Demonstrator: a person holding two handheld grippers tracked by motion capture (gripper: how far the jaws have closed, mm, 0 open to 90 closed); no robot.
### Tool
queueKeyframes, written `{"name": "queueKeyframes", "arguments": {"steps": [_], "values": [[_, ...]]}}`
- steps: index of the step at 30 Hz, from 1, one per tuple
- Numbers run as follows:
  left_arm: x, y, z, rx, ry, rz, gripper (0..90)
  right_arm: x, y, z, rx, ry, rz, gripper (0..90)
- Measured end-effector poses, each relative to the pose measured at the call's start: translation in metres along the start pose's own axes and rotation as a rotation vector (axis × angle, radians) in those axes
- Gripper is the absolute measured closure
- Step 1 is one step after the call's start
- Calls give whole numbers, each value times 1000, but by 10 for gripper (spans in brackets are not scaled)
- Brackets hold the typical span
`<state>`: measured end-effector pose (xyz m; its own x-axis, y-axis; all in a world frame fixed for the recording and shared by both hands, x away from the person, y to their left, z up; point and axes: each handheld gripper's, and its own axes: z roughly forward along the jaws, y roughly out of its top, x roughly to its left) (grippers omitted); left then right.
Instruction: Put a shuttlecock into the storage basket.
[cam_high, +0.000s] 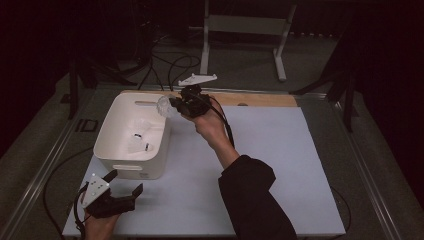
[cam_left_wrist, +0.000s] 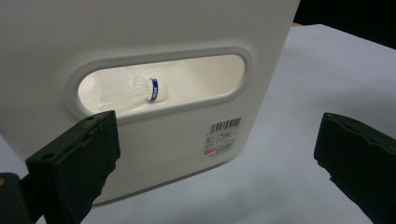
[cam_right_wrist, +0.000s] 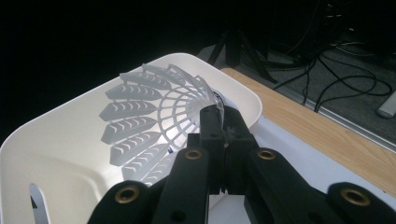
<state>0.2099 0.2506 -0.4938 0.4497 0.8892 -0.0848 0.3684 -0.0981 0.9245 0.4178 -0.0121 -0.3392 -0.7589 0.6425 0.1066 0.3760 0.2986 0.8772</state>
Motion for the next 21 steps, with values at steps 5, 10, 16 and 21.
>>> {"name": "queueKeyframes", "arguments": {"steps": [5,10,16,21], "values": [[0,0,0,-1,1,-1,10,0,-1,2,1,0,6,891],[0,0,0,-1,0,0,10,1,0,4,-1,3,12,891],[0,0,0,-2,0,-2,10,3,0,6,-1,8,11,891],[0,0,1,-3,0,-2,10,5,0,8,2,14,9,891]]}}
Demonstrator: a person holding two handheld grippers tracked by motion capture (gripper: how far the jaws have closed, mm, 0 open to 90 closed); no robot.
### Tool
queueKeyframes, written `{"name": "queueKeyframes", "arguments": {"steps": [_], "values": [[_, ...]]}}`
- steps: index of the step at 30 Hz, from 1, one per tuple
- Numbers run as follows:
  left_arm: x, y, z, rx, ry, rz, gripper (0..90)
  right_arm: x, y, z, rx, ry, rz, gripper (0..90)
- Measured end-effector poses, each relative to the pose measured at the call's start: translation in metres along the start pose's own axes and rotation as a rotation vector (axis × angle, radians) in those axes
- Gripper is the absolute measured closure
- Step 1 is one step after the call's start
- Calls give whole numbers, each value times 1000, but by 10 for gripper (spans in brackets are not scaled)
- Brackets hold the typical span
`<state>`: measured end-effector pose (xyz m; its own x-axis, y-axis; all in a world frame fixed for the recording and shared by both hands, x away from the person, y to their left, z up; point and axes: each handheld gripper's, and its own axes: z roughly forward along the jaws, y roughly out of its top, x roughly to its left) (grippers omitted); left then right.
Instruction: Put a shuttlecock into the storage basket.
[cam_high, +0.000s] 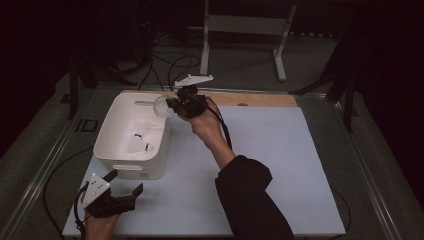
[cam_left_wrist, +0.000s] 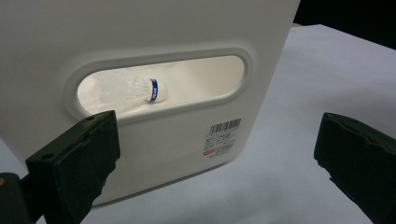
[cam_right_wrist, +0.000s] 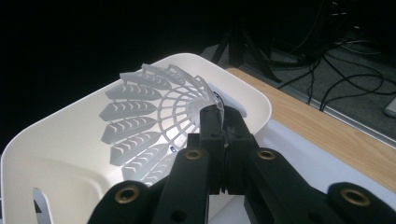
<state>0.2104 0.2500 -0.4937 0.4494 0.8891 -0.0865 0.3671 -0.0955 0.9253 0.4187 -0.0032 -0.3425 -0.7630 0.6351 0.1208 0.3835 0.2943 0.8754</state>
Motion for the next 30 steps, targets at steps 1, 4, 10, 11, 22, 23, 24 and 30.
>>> {"name": "queueKeyframes", "arguments": {"steps": [1,4,10,11,22,23,24,30], "values": [[0,0,0,0,0,1,10,1,0,1,1,-1,1,891],[0,0,0,1,0,2,10,2,0,2,2,4,-2,891],[0,0,0,-1,-1,1,10,5,0,6,9,14,-3,891],[0,0,0,0,0,1,10,6,0,7,10,18,-7,891],[0,0,0,-3,-2,1,10,10,-3,12,22,32,-13,890],[0,0,0,-3,-2,1,10,10,-3,12,23,33,-14,891],[0,0,0,-3,-2,1,10,11,-3,13,24,36,-12,891],[0,0,0,-3,-2,1,10,13,-4,15,29,41,-15,891]]}}
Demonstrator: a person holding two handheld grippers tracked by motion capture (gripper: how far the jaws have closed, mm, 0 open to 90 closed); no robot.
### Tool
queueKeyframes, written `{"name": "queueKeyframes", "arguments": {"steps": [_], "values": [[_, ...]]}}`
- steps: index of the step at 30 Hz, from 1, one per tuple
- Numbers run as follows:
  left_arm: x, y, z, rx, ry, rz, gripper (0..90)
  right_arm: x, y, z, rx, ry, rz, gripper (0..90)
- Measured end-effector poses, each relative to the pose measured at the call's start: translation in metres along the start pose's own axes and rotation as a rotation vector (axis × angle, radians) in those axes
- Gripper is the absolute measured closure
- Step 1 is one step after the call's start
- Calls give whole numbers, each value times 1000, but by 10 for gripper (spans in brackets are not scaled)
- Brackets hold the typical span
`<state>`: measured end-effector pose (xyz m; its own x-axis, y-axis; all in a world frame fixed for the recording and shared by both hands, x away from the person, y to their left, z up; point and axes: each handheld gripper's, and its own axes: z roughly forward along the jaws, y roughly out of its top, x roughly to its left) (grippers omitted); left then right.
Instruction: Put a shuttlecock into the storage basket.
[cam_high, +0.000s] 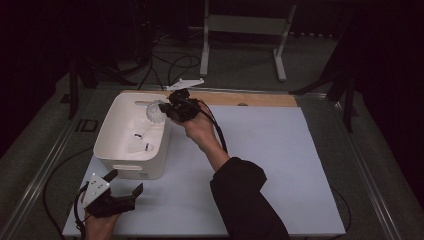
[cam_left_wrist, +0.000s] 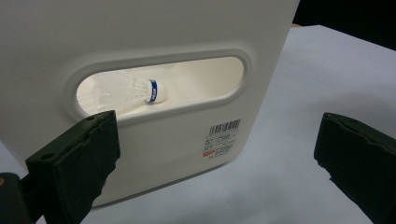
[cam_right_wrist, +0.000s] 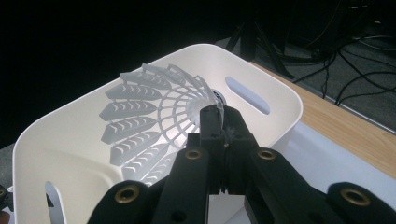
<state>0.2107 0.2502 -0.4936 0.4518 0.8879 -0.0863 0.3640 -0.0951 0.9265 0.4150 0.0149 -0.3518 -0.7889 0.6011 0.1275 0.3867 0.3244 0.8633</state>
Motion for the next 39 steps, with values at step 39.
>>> {"name": "queueKeyframes", "arguments": {"steps": [39], "values": [[0,0,0,3,0,1,10,14,-5,16,40,26,-27,888]]}}
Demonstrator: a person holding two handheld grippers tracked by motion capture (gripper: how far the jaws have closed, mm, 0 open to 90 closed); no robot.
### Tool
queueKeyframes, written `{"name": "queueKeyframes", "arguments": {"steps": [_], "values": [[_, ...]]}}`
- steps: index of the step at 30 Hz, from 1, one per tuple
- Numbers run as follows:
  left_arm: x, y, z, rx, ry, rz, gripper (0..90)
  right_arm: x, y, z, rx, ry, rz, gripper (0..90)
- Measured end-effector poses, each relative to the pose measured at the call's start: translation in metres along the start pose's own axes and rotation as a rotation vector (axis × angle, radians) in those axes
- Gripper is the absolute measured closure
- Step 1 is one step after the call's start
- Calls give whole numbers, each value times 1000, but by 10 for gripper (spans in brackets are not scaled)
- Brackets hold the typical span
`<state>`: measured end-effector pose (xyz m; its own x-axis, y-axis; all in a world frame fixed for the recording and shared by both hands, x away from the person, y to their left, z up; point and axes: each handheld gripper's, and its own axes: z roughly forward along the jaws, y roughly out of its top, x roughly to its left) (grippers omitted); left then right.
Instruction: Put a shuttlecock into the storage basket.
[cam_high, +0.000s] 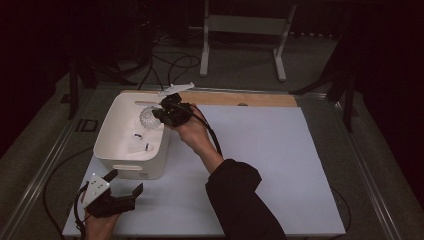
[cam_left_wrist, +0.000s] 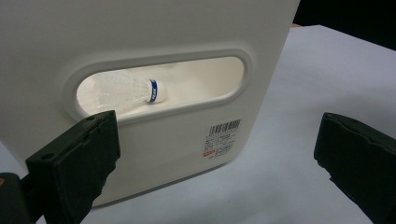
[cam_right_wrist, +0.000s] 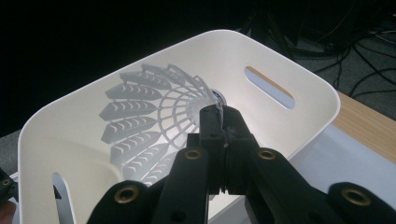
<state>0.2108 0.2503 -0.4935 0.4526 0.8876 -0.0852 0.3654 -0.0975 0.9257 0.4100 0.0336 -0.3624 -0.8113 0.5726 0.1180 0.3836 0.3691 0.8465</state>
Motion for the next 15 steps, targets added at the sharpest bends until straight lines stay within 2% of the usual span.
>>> {"name": "queueKeyframes", "arguments": {"steps": [10,11,13,15], "values": [[0,0,0,0,0,0,10,3,0,3,4,12,-8,875],[0,0,0,-1,0,0,10,3,0,3,5,15,-7,825],[0,0,0,-1,0,0,10,3,0,3,-7,27,-6,595],[0,0,0,-1,-1,0,10,1,0,3,-13,54,16,393]]}}
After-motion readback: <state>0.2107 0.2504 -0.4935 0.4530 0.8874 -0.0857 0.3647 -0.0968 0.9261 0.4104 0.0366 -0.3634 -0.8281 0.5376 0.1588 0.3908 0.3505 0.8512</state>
